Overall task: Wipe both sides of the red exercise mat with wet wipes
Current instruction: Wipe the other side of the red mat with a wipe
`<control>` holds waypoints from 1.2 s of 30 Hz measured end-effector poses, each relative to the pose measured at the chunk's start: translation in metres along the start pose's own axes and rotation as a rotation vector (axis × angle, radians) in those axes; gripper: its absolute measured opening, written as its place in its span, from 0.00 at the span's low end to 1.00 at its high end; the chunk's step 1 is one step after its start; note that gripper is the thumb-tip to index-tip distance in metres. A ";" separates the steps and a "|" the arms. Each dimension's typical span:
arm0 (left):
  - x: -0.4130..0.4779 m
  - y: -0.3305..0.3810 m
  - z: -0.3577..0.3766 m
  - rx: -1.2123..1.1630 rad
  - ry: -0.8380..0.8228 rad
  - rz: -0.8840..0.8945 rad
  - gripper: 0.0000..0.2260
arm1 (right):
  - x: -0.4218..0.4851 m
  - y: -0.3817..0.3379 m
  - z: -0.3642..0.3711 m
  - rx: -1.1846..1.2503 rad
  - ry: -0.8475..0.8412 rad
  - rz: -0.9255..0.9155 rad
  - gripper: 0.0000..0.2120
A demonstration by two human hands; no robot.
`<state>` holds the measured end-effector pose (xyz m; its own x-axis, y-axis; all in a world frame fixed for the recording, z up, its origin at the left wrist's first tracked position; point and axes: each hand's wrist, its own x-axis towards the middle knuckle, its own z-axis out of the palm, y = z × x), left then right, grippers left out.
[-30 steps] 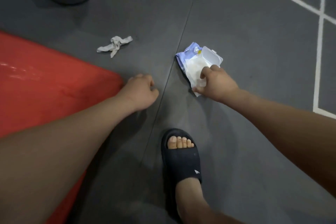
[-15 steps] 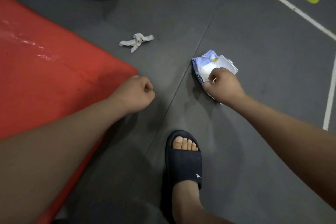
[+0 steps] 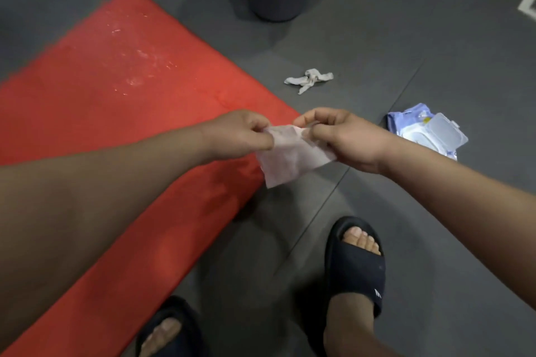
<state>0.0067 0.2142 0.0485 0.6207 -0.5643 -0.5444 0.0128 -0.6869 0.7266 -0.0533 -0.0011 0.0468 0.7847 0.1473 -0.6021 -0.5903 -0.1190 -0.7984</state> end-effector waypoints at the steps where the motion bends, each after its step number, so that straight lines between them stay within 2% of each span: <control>1: -0.002 -0.008 0.003 -0.079 0.032 -0.002 0.10 | 0.006 0.003 0.005 0.011 0.079 0.017 0.09; 3: -0.005 -0.021 0.010 -0.258 0.097 -0.039 0.05 | 0.017 0.008 0.014 0.024 0.219 0.050 0.05; 5: -0.006 -0.029 0.014 -0.489 0.162 -0.102 0.02 | 0.024 0.009 0.025 0.122 0.229 0.082 0.06; 8: -0.007 -0.035 0.013 -0.731 0.204 -0.161 0.07 | 0.031 0.014 0.038 0.256 0.211 0.082 0.08; 12: -0.003 -0.045 0.003 -0.876 0.218 -0.132 0.07 | 0.048 0.034 0.042 -0.065 0.239 -0.045 0.16; 17: -0.001 -0.062 0.001 -0.906 0.131 -0.144 0.10 | 0.066 0.034 0.049 -0.372 0.096 -0.207 0.19; 20: 0.002 -0.071 0.002 -0.823 0.198 -0.190 0.09 | 0.081 0.034 0.055 -0.540 0.169 -0.309 0.09; 23: 0.010 -0.084 0.004 -0.651 0.359 -0.297 0.05 | 0.081 0.026 0.047 -0.510 0.271 -0.295 0.03; 26: 0.016 -0.093 0.004 -0.453 0.426 -0.333 0.03 | 0.079 0.020 0.029 -0.496 0.511 -0.283 0.01; 28: 0.018 -0.096 0.001 -0.286 0.411 -0.323 0.08 | 0.082 0.024 0.020 -0.679 0.637 -0.436 0.03; 30: 0.018 -0.095 0.003 -0.139 0.400 -0.295 0.06 | 0.087 0.038 0.018 -0.880 0.505 -0.545 0.08; 33: 0.016 -0.092 0.009 -0.006 0.395 -0.265 0.04 | 0.090 0.069 0.030 -1.077 0.115 -0.511 0.15; 34: 0.014 -0.093 0.010 0.044 0.387 -0.252 0.04 | 0.090 0.073 0.032 -1.098 0.056 -0.502 0.16; 36: 0.014 -0.099 0.010 0.138 0.374 -0.208 0.04 | 0.091 0.070 0.031 -1.121 0.047 -0.516 0.14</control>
<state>0.0062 0.2694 -0.0352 0.8571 -0.2211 -0.4654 0.0781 -0.8371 0.5415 -0.0290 0.0341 -0.0642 0.8975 0.3935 -0.1990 0.2599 -0.8367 -0.4821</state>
